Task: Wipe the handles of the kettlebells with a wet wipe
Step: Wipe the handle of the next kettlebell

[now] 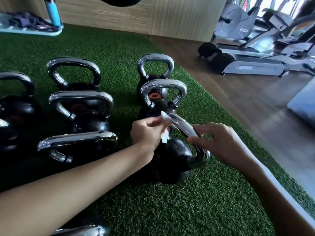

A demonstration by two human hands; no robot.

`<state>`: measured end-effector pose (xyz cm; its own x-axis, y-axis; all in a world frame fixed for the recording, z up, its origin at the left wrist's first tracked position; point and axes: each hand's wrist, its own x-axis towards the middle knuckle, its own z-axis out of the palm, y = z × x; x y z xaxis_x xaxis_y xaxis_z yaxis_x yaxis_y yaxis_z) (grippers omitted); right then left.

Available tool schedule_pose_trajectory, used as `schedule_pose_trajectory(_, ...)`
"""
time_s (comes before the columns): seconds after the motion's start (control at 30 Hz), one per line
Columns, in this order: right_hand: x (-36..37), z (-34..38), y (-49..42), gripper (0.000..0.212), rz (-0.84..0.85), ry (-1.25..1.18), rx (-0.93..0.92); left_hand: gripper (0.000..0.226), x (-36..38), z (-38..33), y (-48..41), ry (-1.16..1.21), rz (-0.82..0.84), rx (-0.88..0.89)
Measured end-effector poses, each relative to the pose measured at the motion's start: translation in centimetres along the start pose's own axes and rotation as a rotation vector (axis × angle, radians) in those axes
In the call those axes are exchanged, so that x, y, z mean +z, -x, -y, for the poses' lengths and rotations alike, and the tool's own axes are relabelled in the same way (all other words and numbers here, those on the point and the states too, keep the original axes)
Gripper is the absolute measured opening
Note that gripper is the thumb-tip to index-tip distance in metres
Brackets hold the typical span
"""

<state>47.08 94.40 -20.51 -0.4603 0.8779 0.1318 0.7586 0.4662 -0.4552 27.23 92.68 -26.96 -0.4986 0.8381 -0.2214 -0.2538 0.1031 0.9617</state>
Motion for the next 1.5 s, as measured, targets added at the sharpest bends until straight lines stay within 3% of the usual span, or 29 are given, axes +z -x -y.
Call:
schedule_pose_trajectory(0.2,0.1,-0.2,0.2,0.063,0.004,-0.070,0.044,0.026,-0.1,-0.3,0.8,-0.051,0.020,0.035)
schedule_pose_trajectory(0.4,-1.3,-1.0,0.1,0.039,0.186,-0.170,0.045,0.027,1.5,-0.1,4.7,-0.141,0.049,0.149)
schedule_pose_trajectory(0.5,-2.0,-1.3,0.5,0.040,0.245,-0.331,0.066,0.023,1.7,0.1,5.4,-0.174,0.025,0.208)
schedule_pose_trajectory(0.67,-1.9,-1.7,0.5,0.032,0.225,-0.407,0.073,0.026,2.2,0.1,5.6,-0.108,-0.003,0.176)
schedule_pose_trajectory(1.1,-2.7,-1.2,0.7,0.033,0.214,-0.394,0.069,0.018,3.4,2.7,10.6,-0.285,-0.008,0.569)
schedule_pose_trajectory(1.37,-2.5,-1.6,0.7,0.031,0.205,-0.390,0.102,0.017,3.1,5.1,10.7,-0.196,-0.022,0.680)
schedule_pose_trajectory(1.5,-2.0,-1.9,0.9,0.033,0.193,-0.427,0.099,0.014,2.4,8.1,10.7,-0.339,-0.023,0.730)
